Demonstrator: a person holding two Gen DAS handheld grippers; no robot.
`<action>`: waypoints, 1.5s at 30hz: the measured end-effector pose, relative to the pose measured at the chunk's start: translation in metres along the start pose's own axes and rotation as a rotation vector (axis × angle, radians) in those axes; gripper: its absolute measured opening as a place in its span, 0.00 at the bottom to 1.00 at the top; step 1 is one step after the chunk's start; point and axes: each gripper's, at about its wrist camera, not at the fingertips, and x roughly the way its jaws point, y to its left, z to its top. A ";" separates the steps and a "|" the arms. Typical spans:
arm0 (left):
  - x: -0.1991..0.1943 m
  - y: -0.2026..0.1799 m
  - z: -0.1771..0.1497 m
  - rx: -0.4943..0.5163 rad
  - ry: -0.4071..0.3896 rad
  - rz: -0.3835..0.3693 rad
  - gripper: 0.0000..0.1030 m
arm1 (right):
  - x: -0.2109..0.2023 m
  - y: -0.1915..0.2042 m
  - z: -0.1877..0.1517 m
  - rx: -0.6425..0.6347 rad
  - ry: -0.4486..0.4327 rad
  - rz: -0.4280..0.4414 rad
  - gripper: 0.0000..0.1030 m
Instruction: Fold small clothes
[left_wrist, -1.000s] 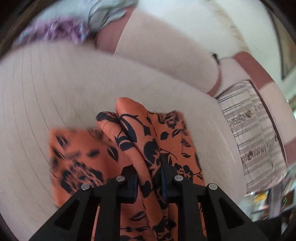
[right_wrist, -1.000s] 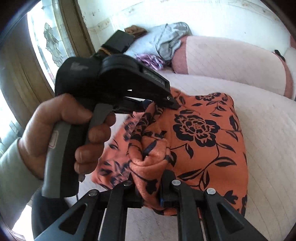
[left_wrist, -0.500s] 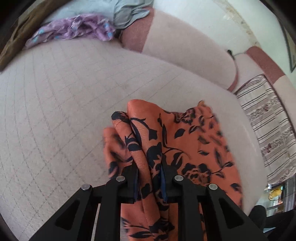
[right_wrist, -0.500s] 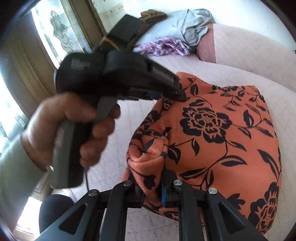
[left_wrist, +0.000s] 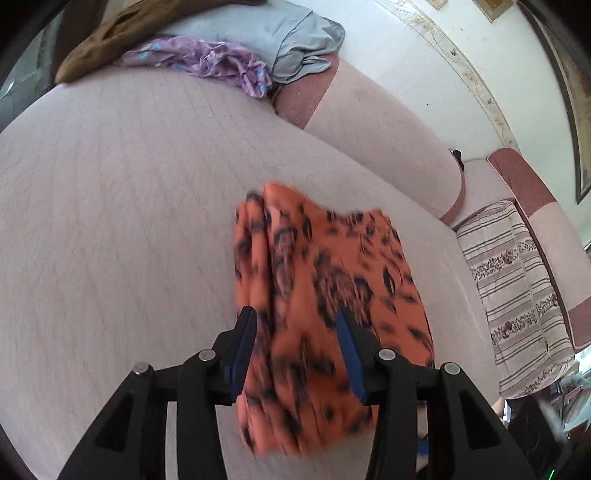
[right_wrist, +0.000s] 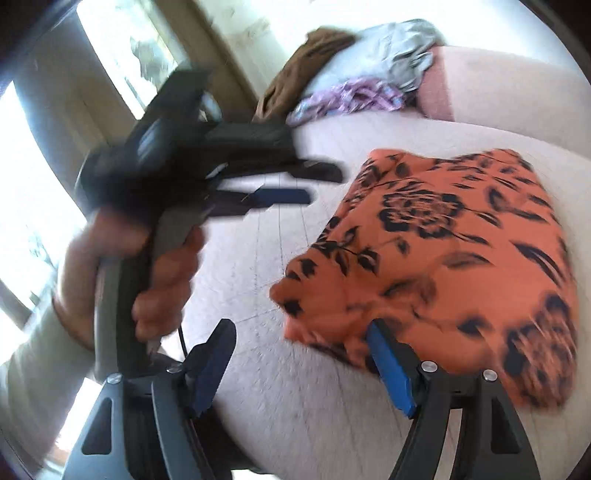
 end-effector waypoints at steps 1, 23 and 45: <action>-0.002 0.006 -0.005 -0.010 0.025 0.018 0.44 | -0.015 -0.005 -0.009 0.037 -0.015 -0.001 0.75; -0.031 0.014 0.021 -0.073 -0.031 0.073 0.51 | -0.069 -0.189 0.010 0.587 -0.087 0.090 0.87; 0.042 0.041 0.042 -0.071 0.048 0.098 0.11 | 0.047 -0.259 0.102 0.680 0.120 0.096 0.60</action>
